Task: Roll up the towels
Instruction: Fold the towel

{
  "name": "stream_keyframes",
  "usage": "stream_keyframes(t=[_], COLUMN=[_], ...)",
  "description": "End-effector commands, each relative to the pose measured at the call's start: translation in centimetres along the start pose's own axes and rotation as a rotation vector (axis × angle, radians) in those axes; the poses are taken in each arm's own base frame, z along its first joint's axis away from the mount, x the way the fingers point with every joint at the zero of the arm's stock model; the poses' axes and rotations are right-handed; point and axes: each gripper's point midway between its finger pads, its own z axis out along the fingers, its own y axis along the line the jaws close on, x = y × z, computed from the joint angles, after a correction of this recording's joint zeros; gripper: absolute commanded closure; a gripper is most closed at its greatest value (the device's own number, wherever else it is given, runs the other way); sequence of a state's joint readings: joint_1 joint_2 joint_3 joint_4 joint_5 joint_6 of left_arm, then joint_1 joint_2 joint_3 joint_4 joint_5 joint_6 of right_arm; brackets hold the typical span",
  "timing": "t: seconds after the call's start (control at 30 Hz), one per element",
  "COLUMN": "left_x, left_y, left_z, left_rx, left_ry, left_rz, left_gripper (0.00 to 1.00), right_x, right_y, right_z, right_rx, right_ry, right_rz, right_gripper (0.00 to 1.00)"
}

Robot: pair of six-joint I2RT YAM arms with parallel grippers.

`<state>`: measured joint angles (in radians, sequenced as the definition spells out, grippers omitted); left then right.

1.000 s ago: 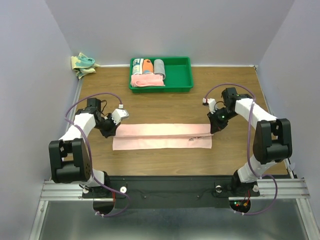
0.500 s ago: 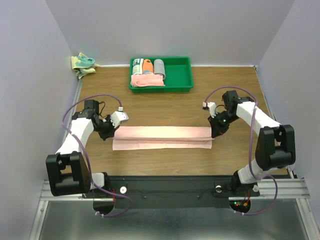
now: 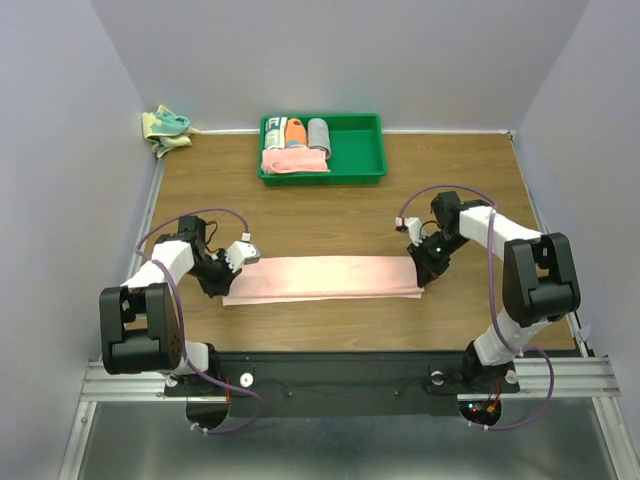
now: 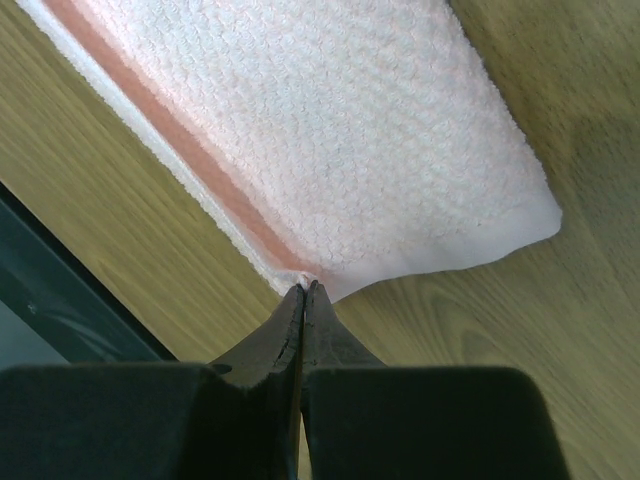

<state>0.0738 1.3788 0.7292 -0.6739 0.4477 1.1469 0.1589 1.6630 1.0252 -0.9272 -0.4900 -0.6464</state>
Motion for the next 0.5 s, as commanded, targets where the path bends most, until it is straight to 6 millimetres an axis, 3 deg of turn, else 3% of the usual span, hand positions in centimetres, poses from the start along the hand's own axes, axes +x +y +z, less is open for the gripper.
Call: stream_keyframes(t=[0.0, 0.33, 0.47], left_x=[0.7, -0.1, -3.0], left_y=[0.8, 1.1, 3.2], left_z=[0.2, -0.3, -2.3], left_rx=[-0.029, -0.038, -0.103], left_ry=[0.030, 0.008, -0.068], left_rz=[0.003, 0.002, 0.000], left_gripper=[1.00, 1.00, 1.00], right_x=[-0.2, -1.5, -4.0], right_y=[-0.9, -1.0, -1.8], right_z=[0.3, -0.6, -2.7], right_rx=[0.042, 0.068, 0.128], right_ry=[0.007, -0.028, -0.092], right_rz=[-0.007, -0.019, -0.038], right_gripper=[0.99, 0.99, 0.99])
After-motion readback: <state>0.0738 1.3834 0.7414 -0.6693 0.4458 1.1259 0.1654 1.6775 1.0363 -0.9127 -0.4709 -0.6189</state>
